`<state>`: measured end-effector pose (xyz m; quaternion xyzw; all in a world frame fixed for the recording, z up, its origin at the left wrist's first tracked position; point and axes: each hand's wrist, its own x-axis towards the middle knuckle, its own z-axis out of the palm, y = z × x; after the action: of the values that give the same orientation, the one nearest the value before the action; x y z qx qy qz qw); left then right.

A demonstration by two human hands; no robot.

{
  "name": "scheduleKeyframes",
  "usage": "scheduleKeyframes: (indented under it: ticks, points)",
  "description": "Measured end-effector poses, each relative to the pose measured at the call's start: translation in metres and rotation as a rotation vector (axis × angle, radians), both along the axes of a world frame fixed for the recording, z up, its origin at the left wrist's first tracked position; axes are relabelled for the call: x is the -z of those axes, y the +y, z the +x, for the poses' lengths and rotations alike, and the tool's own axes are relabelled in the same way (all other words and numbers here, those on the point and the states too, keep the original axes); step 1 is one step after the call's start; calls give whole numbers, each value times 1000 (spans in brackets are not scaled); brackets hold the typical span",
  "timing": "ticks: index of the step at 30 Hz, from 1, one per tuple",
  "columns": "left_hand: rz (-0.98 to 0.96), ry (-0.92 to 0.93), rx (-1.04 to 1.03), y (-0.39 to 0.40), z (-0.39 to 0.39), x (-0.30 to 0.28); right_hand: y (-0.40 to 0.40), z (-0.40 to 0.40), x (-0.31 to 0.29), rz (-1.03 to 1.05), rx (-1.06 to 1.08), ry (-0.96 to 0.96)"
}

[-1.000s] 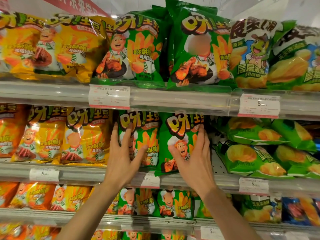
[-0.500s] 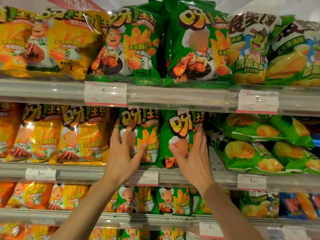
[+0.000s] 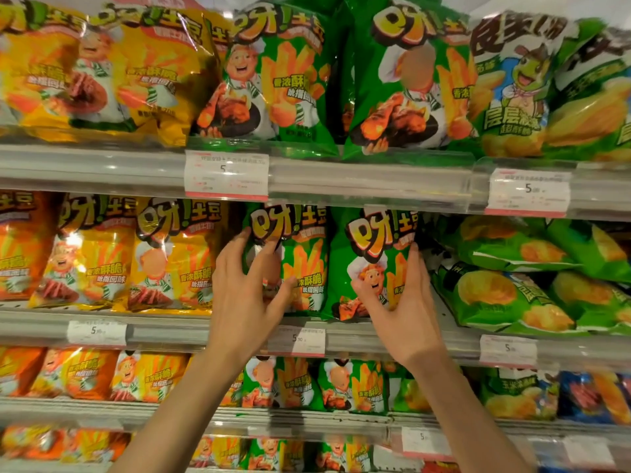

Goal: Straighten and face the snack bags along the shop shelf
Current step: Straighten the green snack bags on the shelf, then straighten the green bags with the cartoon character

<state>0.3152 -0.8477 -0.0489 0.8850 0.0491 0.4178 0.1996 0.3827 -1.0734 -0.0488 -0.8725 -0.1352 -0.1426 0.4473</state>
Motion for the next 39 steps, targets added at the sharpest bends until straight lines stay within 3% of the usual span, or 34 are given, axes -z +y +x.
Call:
scheduleKeyframes:
  ticks: [4, 8, 13, 21, 30, 39]
  points:
    - [-68, -79, 139, 2, -16, 3, -8, -19, 1, 157, -76, -35]
    - [-250, 25, 292, 0, -32, 13, -19, -38, 12, 75, 29, -19]
    - [-494, 171, 400, -14, -50, 41, -33, -61, 35, 149, 41, 32]
    - [-729, 295, 361, -73, -55, 79, -101, -66, 62, 252, -5, 183]
    - [-821, 197, 280, -180, -42, 68, -205, -29, 59, 257, -128, 213]
    - [-844, 157, 227, -213, -27, 50, -243, -8, 46, 265, -94, 214]
